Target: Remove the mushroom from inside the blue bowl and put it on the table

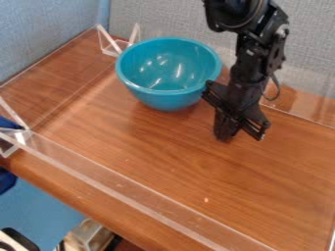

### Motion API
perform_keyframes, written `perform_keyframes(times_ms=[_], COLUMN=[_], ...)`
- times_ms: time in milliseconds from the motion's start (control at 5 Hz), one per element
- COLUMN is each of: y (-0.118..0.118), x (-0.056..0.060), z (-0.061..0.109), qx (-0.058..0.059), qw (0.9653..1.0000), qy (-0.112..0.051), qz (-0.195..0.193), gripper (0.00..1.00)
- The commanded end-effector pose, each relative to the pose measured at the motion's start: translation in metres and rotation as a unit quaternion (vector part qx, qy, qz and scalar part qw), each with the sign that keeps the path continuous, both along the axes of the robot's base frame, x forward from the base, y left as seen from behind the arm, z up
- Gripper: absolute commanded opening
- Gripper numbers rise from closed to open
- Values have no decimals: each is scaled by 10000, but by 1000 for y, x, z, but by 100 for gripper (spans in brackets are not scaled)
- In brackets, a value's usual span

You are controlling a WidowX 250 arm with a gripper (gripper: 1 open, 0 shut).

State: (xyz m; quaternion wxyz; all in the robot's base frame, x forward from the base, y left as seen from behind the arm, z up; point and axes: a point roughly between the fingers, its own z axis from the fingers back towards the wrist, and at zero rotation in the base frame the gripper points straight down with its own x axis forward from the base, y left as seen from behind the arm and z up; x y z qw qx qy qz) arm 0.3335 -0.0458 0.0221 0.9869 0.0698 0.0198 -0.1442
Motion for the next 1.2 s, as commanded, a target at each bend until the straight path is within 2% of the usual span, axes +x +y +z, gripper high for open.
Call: perform_keyframes(times_ms=[0,1000], y=[-9,-33], x=[2,-2], z=[20,20], qx=[-56,-82], qw=[9997,9990], qy=[-230,-76], qz=[-107,-439], gripper=[0,0])
